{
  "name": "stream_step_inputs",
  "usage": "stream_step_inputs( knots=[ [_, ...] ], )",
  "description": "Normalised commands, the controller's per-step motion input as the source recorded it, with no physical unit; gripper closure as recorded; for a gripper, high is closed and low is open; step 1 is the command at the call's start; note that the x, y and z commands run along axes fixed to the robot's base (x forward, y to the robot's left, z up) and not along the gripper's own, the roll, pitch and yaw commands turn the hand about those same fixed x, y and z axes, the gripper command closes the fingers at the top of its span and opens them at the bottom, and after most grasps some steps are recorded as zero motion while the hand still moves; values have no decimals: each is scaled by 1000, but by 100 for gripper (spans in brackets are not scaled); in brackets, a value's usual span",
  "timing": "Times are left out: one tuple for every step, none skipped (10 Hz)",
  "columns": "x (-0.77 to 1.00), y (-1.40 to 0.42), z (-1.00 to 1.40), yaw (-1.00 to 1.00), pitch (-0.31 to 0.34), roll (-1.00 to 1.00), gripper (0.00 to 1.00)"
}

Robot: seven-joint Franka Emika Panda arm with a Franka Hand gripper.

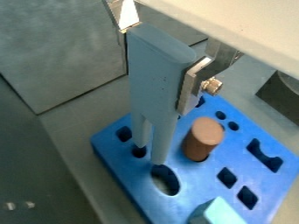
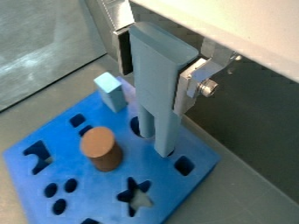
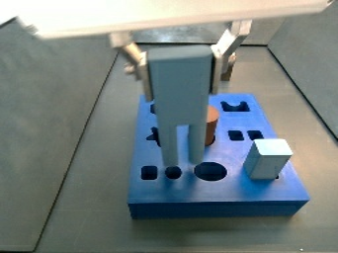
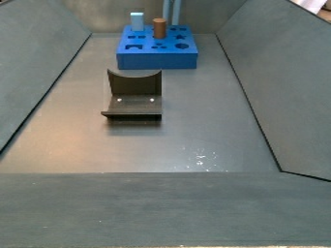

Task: Pick up the square-circle object. Move up. Move to above the board. Insert the square-circle object.
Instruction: Insert the square-circle object.

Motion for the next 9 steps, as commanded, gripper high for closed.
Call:
stream_step_inputs(
  knots=[
    [-34, -266, 0, 37, 116, 314, 100],
    [-31, -51, 0, 86, 59, 223, 100],
    [-174, 0, -143, 160, -6, 133, 100],
    [-254, 0, -317, 174, -53, 100, 100],
    [-257, -34, -440, 129, -37, 36, 100],
    [-186, -40, -380, 43, 0, 0, 100],
    [-3, -26, -306, 0, 0, -27, 100],
    [31, -9, -309, 0, 7, -76, 100],
    [54, 0, -431, 0, 0, -121, 100]
  ],
)
